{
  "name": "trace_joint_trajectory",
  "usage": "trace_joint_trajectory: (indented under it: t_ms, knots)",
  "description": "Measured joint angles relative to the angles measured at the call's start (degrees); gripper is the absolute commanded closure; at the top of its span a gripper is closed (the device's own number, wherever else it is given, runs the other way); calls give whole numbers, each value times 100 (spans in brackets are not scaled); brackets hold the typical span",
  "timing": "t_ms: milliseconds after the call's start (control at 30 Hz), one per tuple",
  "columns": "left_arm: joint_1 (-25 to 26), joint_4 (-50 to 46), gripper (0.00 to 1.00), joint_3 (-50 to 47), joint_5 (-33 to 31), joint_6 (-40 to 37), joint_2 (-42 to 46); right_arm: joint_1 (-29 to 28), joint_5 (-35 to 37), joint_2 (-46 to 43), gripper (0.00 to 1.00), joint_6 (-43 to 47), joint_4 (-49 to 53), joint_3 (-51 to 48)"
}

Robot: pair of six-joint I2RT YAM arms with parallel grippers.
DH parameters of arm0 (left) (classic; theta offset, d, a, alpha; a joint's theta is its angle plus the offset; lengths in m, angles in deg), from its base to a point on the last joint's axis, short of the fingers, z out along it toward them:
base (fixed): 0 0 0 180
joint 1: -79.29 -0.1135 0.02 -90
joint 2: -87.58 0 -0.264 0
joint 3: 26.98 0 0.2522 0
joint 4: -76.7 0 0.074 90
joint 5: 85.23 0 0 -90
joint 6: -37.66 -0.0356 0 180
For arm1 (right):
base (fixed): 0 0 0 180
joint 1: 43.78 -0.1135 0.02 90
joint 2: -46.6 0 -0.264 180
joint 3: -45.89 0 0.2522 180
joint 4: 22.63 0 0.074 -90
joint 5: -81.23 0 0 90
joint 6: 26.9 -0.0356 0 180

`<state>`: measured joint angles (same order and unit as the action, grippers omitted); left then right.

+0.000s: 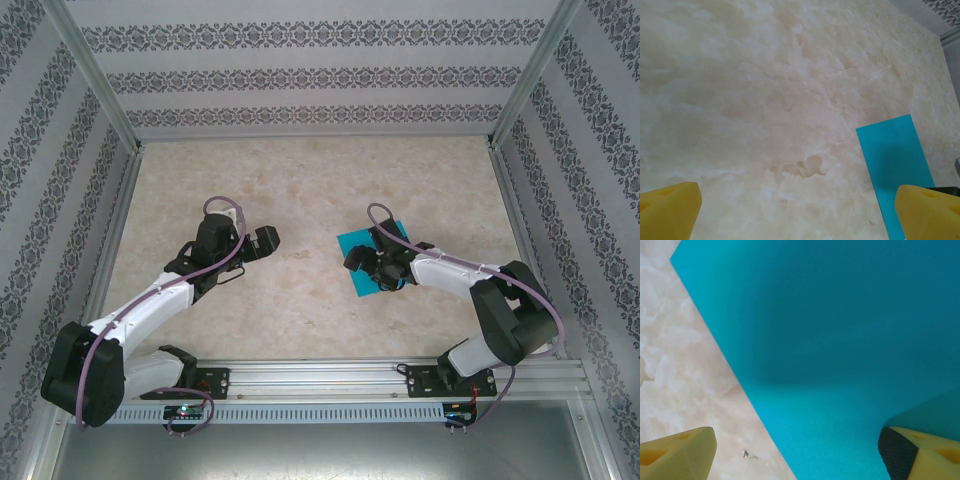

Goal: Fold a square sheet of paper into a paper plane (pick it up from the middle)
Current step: Move the square sheet of paper to the center of the table.

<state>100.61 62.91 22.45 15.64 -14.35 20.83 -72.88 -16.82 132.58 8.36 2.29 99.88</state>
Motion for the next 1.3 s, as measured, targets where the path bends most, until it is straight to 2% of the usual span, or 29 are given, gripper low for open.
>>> trace_joint_trajectory:
  t_ms: [200, 367, 600, 733, 900, 1100, 1300]
  knots:
    - [11, -2, 0, 37, -2, -2, 0, -184, -15, 151, 13, -826, -811, -87]
    - [11, -2, 0, 37, 0, 0, 20, -627, 188, 365, 13, -1744, -1482, -85]
    - [11, -2, 0, 37, 0, -4, 24, -1379, 479, 640, 12, -2420, -1349, 345]
    - [11, -61, 0, 46, 2, -31, 37, -1370, 723, 474, 12, -1976, -603, 719]
    - [74, -85, 0, 149, 111, -48, -11, -723, 868, -39, 12, -619, 210, 1119]
    - [435, -66, 0, 592, 195, -46, -590, 297, 205, 83, 14, 422, 415, 1014]
    - [835, -68, 0, 811, 164, -42, -1001, 374, -114, 229, 14, 745, 579, 905]
